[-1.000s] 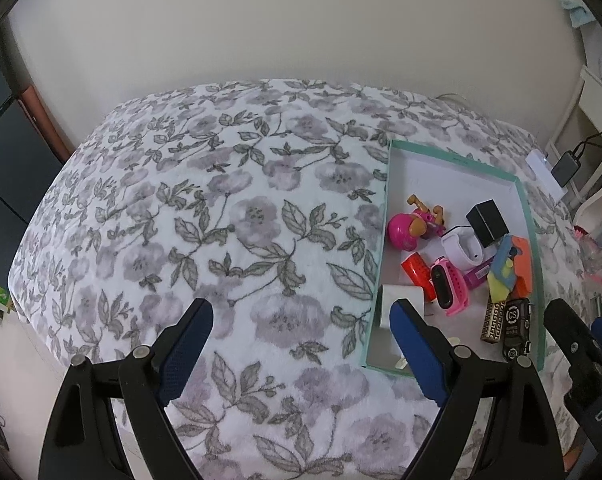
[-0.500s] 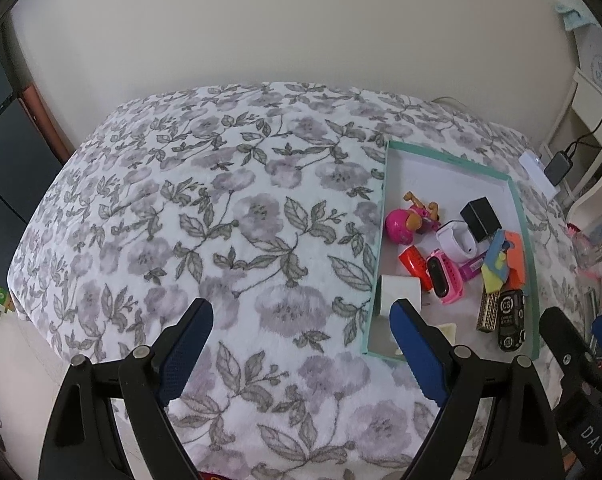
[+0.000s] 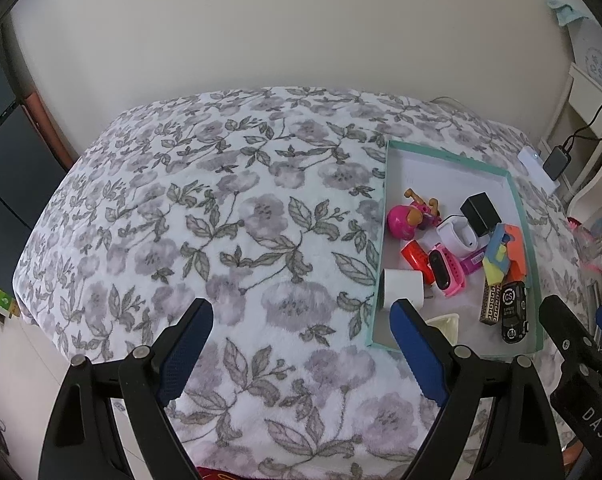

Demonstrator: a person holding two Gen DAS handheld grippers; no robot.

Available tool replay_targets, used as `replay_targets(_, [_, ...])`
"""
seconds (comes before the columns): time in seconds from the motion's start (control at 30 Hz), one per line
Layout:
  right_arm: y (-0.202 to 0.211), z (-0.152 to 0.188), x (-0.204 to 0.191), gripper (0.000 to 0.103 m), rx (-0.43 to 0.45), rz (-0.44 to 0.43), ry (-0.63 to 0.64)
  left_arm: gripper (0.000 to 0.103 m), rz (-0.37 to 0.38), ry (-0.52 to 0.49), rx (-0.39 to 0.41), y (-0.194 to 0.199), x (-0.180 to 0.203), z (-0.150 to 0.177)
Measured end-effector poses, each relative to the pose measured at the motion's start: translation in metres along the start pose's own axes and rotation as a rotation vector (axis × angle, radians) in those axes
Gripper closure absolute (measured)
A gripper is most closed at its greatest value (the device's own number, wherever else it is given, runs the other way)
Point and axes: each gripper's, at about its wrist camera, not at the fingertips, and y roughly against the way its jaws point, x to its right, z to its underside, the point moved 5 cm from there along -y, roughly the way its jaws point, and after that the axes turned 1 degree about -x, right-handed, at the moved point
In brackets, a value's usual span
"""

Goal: Organize rigid objects

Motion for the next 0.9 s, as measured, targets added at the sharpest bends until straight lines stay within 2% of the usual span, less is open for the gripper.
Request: replay_targets(0.9, [-0.0053,0.001,0.0028,0.0,-0.005,0.008,0.005,0.013,-0.024,0.034,-0.019,-0.0065,-0.0082,-0.0011])
